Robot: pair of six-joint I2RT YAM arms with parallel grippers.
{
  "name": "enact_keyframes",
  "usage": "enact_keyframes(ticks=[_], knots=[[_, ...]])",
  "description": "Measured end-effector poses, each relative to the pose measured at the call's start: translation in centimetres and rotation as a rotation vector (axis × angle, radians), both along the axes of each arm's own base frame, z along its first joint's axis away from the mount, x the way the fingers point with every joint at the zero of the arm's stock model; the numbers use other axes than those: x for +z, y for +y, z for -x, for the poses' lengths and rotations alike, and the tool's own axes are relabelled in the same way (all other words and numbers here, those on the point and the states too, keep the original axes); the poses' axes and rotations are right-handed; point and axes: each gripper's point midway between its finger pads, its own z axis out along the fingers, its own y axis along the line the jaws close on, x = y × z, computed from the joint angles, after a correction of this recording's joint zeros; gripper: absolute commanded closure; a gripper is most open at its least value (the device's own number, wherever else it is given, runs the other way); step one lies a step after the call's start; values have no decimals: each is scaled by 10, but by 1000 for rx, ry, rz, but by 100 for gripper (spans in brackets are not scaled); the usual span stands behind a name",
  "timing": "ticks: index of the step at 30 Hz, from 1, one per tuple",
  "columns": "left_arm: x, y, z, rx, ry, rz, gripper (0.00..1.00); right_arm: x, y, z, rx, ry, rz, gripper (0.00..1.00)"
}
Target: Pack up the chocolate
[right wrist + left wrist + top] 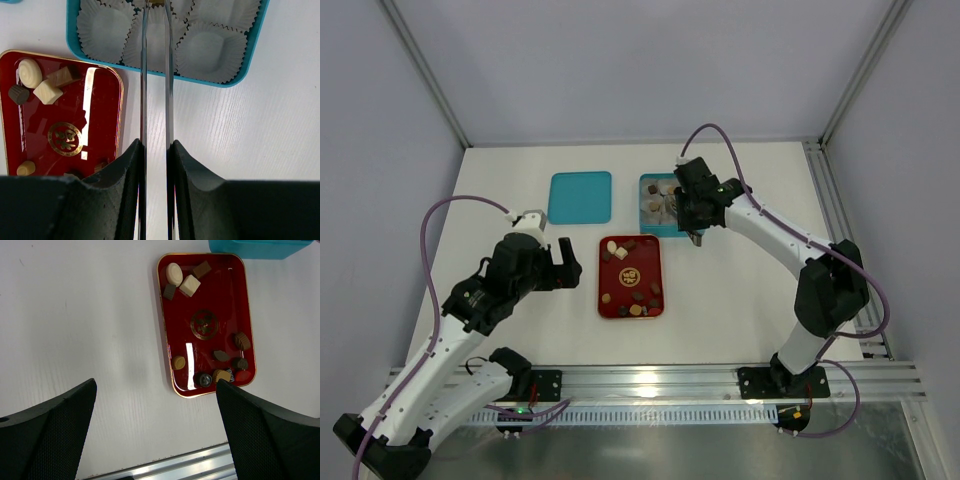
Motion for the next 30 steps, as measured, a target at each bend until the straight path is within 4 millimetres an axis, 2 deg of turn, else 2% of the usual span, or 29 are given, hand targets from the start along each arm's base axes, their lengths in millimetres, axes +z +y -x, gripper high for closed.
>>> enact_keyframes(ticks=[6, 16, 21, 24, 26, 30], knots=[[0, 0, 0, 0, 0, 0, 0, 0, -2, -4, -11, -10, -1, 60], [0, 0, 0, 0, 0, 0, 0, -4, -4, -8, -21, -9, 8, 54], [0, 0, 0, 0, 0, 0, 0, 0, -3, -9, -22, -18, 1, 54], [0, 0, 0, 0, 0, 0, 0, 11, -2, -6, -17, -36, -12, 53], [0, 0, 0, 0, 0, 0, 1, 26, 2, 0, -7, -66, -32, 54], [0, 0, 0, 0, 0, 0, 0, 56, 24, 32, 61, -136, -85, 54]])
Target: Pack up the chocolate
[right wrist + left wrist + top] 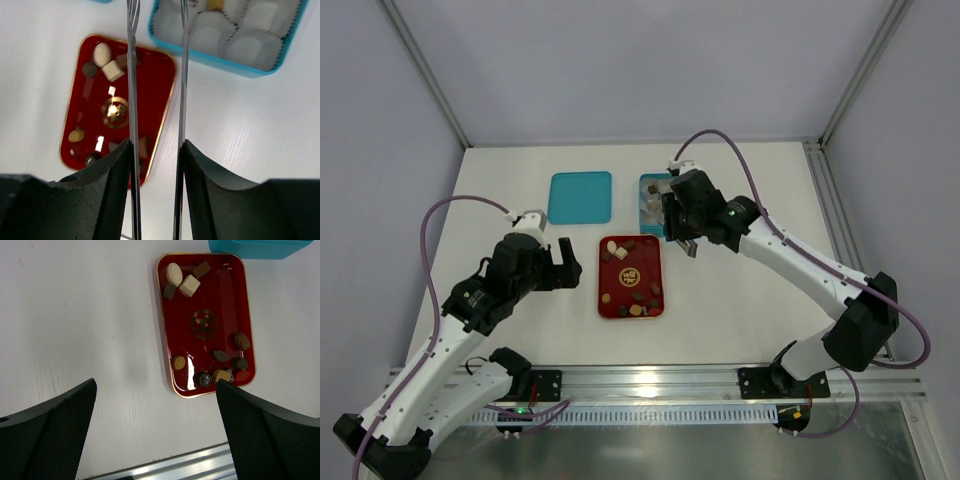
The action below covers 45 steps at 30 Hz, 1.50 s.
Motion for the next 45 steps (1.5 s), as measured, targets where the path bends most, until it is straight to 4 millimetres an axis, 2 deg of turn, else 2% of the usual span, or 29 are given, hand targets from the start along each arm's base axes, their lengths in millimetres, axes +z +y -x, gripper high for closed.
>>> enact_keyframes(ticks=[4, 6, 9, 17, 23, 45], knots=[[0, 0, 0, 0, 0, 0, 0, 5, 32, 46, 108, -8, -33, 55], [0, 0, 0, 0, 0, 0, 0, -5, 47, 65, 161, 13, -28, 58], [0, 0, 0, 0, 0, 0, 0, -26, 55, 79, 181, 59, 0, 59], [0, 0, 0, 0, 0, 0, 0, -59, 65, 81, 191, 118, 56, 59], [0, 0, 0, 0, 0, 0, 0, -74, 69, 85, 204, 147, 87, 59], [0, 0, 0, 0, 0, 0, 0, -79, 75, 89, 219, 153, 89, 59]])
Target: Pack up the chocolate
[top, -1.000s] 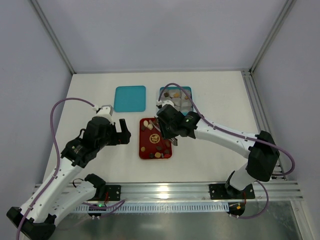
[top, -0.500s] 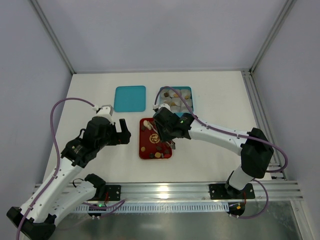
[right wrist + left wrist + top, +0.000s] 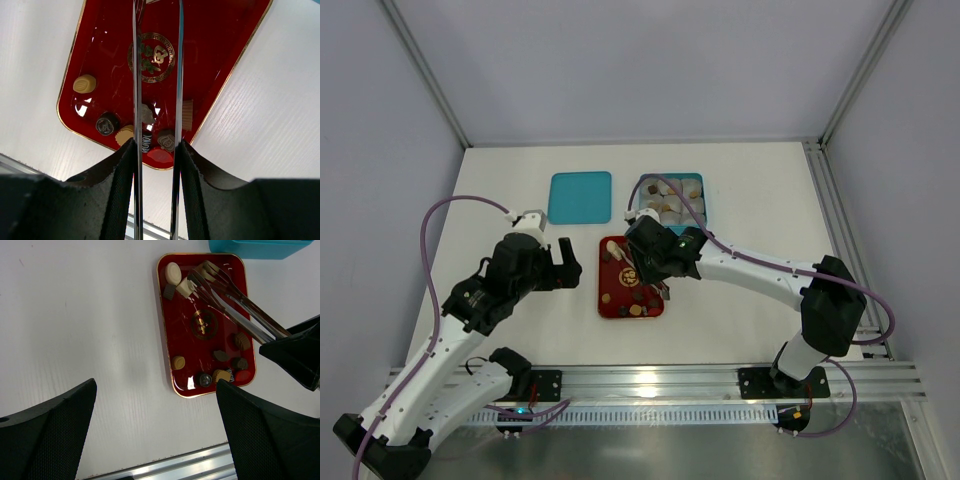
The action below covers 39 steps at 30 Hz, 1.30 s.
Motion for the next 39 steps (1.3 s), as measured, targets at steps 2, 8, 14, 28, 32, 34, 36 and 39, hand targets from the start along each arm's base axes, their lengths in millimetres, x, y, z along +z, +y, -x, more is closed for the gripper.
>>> enact_keyframes(ticks=[2, 8, 14, 28, 32, 34, 36, 39], knots=[[0, 0, 0, 0, 0, 0, 0, 0, 0, 0, -1, 0, 0, 59], [0, 0, 0, 0, 0, 0, 0, 0, 0, 0, -3, 0, -1, 58], [0, 0, 0, 0, 0, 0, 0, 1, 0, 0, -4, -1, -2, 58], [0, 0, 0, 0, 0, 0, 0, 12, 1, -1, -4, -19, -24, 58], [0, 0, 0, 0, 0, 0, 0, 12, 2, 0, -1, -20, -26, 58], [0, 0, 0, 0, 0, 0, 0, 13, 2, 0, 0, -20, -28, 58], [0, 0, 0, 0, 0, 0, 0, 14, 4, 0, 1, -20, -32, 58], [0, 0, 0, 0, 0, 0, 1, 17, 7, -2, 5, -22, -39, 58]])
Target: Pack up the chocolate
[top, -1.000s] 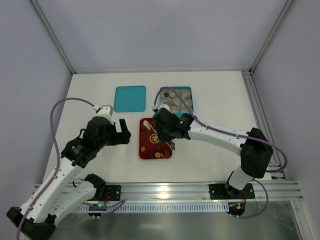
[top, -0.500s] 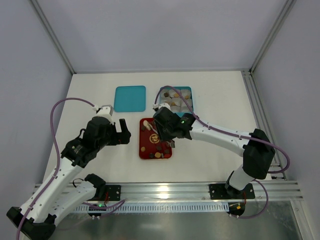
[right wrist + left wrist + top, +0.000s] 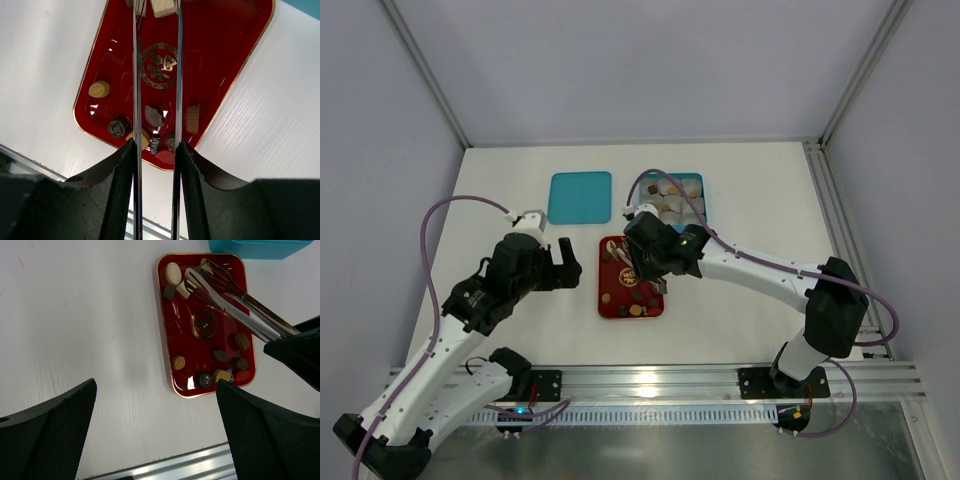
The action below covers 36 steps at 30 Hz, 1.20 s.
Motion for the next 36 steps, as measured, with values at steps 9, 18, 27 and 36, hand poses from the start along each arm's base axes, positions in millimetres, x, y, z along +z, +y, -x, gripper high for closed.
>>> enact_keyframes(ticks=[9, 18, 27, 36], knots=[[0, 0, 0, 0, 0, 0, 0, -13, 3, -2, 5, 21, 28, 58], [0, 0, 0, 0, 0, 0, 0, -23, 4, -1, 14, 39, 48, 58], [0, 0, 0, 0, 0, 0, 0, -26, 4, 0, 26, 44, 57, 60], [0, 0, 0, 0, 0, 0, 0, -27, 5, 0, 32, 46, 59, 69]])
